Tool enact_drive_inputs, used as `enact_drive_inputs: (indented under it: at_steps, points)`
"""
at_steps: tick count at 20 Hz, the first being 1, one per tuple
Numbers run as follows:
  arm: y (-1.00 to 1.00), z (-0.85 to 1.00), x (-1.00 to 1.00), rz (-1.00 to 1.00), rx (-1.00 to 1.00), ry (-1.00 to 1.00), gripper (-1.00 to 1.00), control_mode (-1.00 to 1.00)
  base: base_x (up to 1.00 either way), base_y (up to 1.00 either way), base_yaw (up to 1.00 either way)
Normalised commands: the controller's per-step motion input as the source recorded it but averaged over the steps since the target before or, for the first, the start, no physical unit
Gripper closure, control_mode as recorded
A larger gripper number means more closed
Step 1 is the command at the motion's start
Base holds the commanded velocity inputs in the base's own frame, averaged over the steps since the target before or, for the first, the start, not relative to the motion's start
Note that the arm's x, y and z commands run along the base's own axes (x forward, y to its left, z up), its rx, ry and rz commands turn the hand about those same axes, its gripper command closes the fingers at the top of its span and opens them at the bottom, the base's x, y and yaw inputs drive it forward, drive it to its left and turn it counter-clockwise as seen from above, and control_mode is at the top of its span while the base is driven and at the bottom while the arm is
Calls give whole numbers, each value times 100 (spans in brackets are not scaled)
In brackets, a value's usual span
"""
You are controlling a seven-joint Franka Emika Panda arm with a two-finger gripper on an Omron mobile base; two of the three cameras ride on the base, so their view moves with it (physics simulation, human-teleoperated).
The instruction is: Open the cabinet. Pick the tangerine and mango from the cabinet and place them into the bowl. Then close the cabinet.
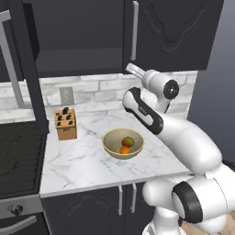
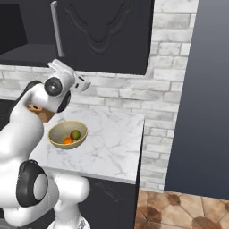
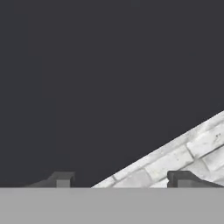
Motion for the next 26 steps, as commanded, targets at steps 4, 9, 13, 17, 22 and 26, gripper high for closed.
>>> enact_drive_inputs:
  at_steps: [4, 9, 13, 17, 22, 26]
  points:
    - [-19, 86, -88, -9, 10, 35, -100, -100, 0, 0, 0]
    - [-32, 83, -100, -1, 2, 53, -100, -100, 0, 0, 0]
    - [-16, 53, -99, -1, 0, 46, -100, -100, 0, 0, 0]
    - [-11, -29, -100, 0, -3, 25, -100, -100, 0, 0, 0]
    - [20, -100, -100, 18, -24, 5, -100, -100, 0, 0, 0]
    - [41, -88, -100, 25, -18, -6, -100, -100, 0, 0, 0]
